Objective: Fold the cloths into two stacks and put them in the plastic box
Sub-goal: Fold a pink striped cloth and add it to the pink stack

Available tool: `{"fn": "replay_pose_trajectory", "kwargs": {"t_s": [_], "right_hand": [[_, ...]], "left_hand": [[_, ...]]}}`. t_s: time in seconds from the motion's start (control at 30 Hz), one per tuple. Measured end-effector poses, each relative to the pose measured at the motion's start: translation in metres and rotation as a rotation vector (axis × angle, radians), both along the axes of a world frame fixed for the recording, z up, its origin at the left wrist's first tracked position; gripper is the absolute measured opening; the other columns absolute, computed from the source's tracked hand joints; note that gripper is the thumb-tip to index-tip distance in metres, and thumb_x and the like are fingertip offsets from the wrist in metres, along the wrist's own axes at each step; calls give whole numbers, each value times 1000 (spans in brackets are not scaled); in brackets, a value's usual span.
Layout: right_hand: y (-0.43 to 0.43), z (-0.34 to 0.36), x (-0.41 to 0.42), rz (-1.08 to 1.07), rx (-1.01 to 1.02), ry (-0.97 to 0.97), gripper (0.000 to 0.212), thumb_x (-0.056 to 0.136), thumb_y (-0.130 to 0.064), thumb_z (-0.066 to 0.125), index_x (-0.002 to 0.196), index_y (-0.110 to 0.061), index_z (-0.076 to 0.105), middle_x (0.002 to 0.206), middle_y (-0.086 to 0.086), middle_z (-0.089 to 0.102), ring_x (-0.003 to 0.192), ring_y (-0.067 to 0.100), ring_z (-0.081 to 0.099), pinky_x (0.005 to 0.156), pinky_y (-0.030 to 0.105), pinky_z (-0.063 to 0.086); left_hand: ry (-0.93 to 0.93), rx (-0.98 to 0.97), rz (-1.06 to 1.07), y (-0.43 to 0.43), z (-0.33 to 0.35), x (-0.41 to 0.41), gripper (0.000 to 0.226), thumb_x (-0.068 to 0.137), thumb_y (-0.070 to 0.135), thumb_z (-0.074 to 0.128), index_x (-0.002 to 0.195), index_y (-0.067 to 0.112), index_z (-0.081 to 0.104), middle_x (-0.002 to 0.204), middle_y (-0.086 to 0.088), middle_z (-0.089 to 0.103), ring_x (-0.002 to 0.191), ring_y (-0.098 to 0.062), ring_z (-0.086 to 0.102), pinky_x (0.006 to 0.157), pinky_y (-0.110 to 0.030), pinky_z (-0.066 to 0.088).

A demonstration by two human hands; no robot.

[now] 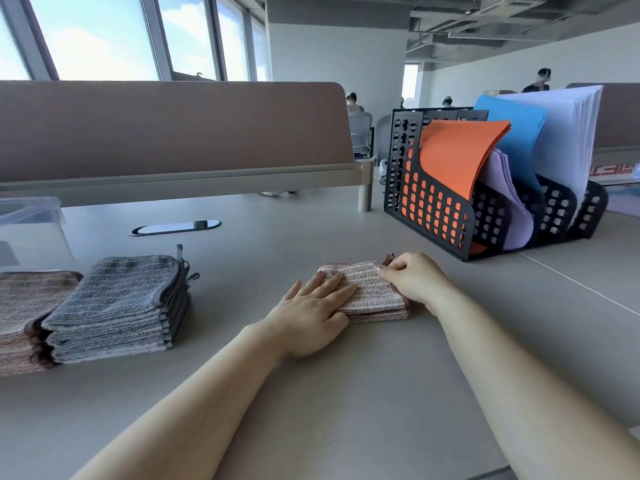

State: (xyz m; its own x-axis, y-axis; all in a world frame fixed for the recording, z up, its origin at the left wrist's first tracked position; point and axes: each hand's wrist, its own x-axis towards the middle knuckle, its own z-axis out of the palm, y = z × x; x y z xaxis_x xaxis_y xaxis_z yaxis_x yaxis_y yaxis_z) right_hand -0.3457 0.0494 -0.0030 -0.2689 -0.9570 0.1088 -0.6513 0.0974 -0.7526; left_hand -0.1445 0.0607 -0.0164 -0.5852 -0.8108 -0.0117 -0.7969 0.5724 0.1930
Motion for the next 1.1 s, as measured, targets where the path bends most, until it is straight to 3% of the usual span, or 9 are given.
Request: {"fn": "replay_pose_trajectory", "kwargs": {"t_s": [0.13, 0.33, 0.5, 0.6, 0.67, 0.73, 0.87, 1.0, 1.1], "right_hand": [[-9, -4, 1, -33, -65, 50, 13, 83, -24, 70, 80, -18, 59, 84, 1, 63, 92, 26, 62, 81, 34, 48], [-14, -8, -2, -28, -68, 108, 15, 81, -24, 71, 87, -18, 59, 93, -1, 63, 92, 21, 60, 76, 28, 44], [-9, 2, -5, 41, -279, 190, 15, 88, -28, 62, 102, -24, 64, 108, -8, 65, 102, 15, 58, 80, 27, 42], [-3, 1, -2, 368, -63, 409, 42, 97, -44, 40, 137, -35, 45, 150, -16, 36, 141, 15, 27, 114, 42, 22], [-1, -5, 1, 463, 207, 575, 53, 98, -53, 22, 149, -38, 17, 157, -21, 3, 147, 13, -5, 118, 48, -4], [-1, -10, 1, 460, 293, 639, 55, 98, -54, 15, 150, -39, 3, 156, -23, -9, 146, 13, -14, 116, 48, -13], [4, -12, 0, 411, 223, 556, 58, 95, -59, 15, 149, -41, 2, 157, -18, -13, 146, 14, -15, 116, 47, -11], [3, -12, -6, 111, 134, 541, 66, 94, -61, 18, 148, -25, 22, 160, -1, 14, 148, 20, 5, 115, 52, -4], [2, -13, -3, 132, 234, 622, 65, 96, -57, 21, 146, -16, 29, 158, 5, 20, 147, 24, 12, 117, 49, 2]], "left_hand": [[10, 12, 16, 1, -1, -2, 52, 97, 52, 21, 147, 47, 8, 159, 13, -5, 145, -8, -16, 119, -39, -8], [188, -64, 80, -6, 4, -7, 47, 98, 52, 15, 145, 47, 20, 159, 16, 1, 146, -8, -10, 119, -37, -7], [75, -35, 95, -19, -6, -11, 52, 97, 53, 20, 148, 44, 13, 159, 15, 0, 147, -11, -8, 119, -40, -6], [75, -20, 110, -20, -9, -12, 54, 96, 56, 20, 147, 44, 12, 159, 14, 1, 147, -11, -7, 120, -40, -3], [72, -34, 119, -20, -10, -12, 54, 95, 57, 20, 147, 45, 12, 159, 14, 1, 147, -11, -6, 120, -40, -2], [67, -33, 125, -21, -11, -12, 54, 95, 57, 20, 147, 46, 11, 160, 14, 1, 147, -12, -5, 120, -40, -1], [85, -5, 231, -17, -11, -10, 59, 92, 63, 21, 147, 44, 10, 161, 2, -1, 148, -20, 0, 119, -41, -2], [179, -2, 498, -20, -13, -5, 70, 89, 66, 20, 126, 14, 51, 148, -13, 35, 143, -29, 20, 117, -49, 9], [217, -9, 511, -18, -9, -10, 58, 91, 56, 32, 118, 10, 56, 138, -10, 46, 136, -29, 31, 114, -48, 18]]}}
